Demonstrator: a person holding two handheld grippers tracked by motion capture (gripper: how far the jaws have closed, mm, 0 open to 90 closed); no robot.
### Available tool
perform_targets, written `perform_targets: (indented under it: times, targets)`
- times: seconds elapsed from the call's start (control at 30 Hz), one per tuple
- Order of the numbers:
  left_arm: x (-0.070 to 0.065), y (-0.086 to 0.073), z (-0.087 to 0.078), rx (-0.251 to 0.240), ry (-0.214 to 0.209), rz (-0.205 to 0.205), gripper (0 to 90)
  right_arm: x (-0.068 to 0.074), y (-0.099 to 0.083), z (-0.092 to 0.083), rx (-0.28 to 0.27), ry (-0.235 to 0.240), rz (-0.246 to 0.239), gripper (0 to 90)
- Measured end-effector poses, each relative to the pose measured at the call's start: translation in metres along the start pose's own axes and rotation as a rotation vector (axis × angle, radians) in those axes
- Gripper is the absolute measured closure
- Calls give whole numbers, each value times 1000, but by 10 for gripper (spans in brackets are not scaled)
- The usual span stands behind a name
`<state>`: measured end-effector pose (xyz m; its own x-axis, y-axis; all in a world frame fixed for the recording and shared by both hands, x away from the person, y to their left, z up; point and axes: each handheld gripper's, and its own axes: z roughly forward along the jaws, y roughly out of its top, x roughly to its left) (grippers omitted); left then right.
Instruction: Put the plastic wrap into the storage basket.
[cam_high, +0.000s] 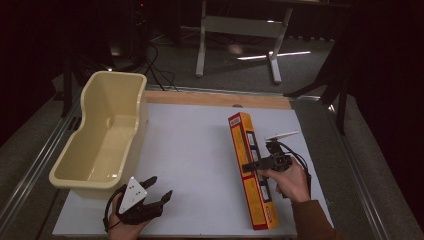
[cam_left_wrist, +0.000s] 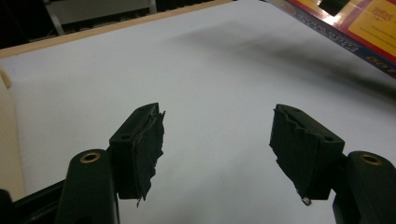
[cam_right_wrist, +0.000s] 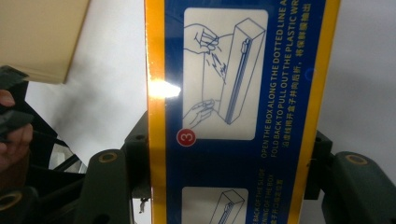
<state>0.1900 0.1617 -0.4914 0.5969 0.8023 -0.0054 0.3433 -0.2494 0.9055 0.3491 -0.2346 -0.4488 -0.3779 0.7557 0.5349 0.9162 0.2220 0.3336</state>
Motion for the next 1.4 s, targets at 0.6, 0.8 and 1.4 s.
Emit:
perform_targets:
  times: [0.6, 0.8, 1.4]
  targets:
    - [1, 0, -1, -6, 2, -8, 325, 78, 49, 20, -54, 155, -60, 399]
    - [1, 0, -1, -4, 1, -7, 324, 90, 64, 21, -62, 194, -57, 399]
    - [1, 0, -2, -10, 1, -11, 321, 130, 99, 38, -91, 245, -54, 400]
